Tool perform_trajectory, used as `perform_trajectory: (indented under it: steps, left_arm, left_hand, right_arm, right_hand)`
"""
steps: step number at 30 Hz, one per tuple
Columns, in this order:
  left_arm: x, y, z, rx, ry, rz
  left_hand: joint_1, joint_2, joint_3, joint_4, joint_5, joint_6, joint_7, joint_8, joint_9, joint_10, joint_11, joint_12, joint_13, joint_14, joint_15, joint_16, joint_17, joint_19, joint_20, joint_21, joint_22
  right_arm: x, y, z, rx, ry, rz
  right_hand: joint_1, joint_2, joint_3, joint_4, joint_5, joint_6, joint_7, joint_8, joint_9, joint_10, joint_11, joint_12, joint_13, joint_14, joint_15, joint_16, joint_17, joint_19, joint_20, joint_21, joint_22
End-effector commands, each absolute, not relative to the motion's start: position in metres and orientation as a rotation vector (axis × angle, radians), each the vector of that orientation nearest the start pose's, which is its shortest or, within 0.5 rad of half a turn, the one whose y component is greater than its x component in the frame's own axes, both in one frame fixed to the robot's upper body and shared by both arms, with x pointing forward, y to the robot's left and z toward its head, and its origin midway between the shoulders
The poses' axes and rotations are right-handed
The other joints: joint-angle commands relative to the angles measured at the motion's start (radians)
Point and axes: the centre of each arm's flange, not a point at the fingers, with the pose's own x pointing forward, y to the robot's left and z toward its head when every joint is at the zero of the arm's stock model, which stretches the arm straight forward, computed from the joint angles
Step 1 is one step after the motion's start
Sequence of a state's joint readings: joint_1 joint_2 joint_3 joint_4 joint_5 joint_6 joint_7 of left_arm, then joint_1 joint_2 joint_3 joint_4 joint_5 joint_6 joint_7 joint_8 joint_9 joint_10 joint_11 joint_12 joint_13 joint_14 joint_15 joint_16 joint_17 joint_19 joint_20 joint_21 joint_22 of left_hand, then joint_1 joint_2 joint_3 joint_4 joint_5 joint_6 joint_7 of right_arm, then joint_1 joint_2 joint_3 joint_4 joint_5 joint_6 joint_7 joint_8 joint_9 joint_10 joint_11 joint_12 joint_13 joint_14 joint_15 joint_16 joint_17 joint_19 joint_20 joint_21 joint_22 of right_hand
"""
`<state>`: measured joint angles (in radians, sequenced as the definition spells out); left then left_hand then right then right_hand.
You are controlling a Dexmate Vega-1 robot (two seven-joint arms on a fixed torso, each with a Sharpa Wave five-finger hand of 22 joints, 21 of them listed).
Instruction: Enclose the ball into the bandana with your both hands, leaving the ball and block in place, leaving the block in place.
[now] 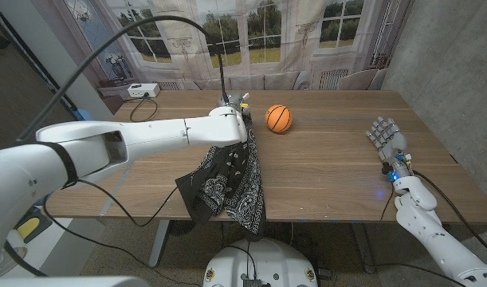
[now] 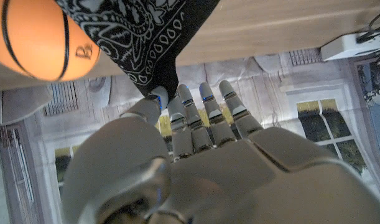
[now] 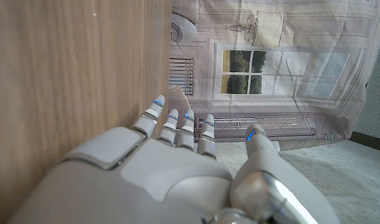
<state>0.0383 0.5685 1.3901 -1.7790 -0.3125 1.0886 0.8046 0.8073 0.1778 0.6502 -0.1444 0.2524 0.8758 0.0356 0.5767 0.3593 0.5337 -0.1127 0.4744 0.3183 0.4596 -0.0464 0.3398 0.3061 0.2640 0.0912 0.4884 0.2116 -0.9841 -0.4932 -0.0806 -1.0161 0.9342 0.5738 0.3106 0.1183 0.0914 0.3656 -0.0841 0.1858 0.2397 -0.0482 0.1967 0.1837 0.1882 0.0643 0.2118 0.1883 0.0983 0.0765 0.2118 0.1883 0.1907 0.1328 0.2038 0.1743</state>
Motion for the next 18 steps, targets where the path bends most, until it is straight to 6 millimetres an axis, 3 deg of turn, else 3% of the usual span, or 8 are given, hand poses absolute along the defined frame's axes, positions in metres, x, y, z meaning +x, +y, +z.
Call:
perform_trajectory:
  steps: [1,10,18]
  left_arm:
    - [0.540,0.109,0.173,0.950,-0.916,0.562]
    - [0.505,0.109,0.218,0.872,-1.012,0.463]
    - [0.485,0.109,0.242,0.830,-1.103,0.362]
  left_hand:
    - [0.003,-0.009,0.010,-0.001,0.006,0.011,-0.002,0.045,0.008,0.017,-0.013,0.004,0.004,0.003,-0.068,-0.007,-0.001,-0.004,0.001,0.007,0.003]
    - [0.000,-0.006,0.008,0.003,0.007,-0.008,-0.004,0.062,0.029,-0.005,-0.011,-0.007,0.006,-0.027,-0.061,-0.023,0.000,-0.020,0.014,0.006,0.002]
    - [-0.006,-0.002,0.004,0.012,0.007,-0.028,-0.018,0.076,0.047,-0.023,-0.016,-0.018,0.007,-0.045,-0.067,-0.031,0.004,-0.027,0.019,0.007,0.002]
  right_arm:
    - [0.598,-0.462,-0.112,0.304,-0.750,-0.011]
    - [0.591,-0.460,-0.114,0.308,-0.772,-0.008]
    - [0.588,-0.456,-0.117,0.308,-0.769,0.000]
  right_hand:
    - [0.001,0.002,0.006,0.001,0.007,0.008,0.001,0.004,0.003,0.012,-0.002,0.000,0.004,0.010,-0.004,-0.001,0.002,0.009,0.000,0.003,0.004]
    - [0.000,0.001,0.006,0.001,0.007,0.009,0.002,0.004,0.003,0.014,-0.002,-0.001,0.004,0.012,-0.004,-0.002,0.002,0.010,0.000,0.003,0.004]
    - [0.001,0.001,0.007,0.001,0.007,0.010,0.003,0.003,0.003,0.016,0.001,-0.002,0.004,0.012,-0.004,-0.003,0.002,0.011,0.001,0.003,0.004]
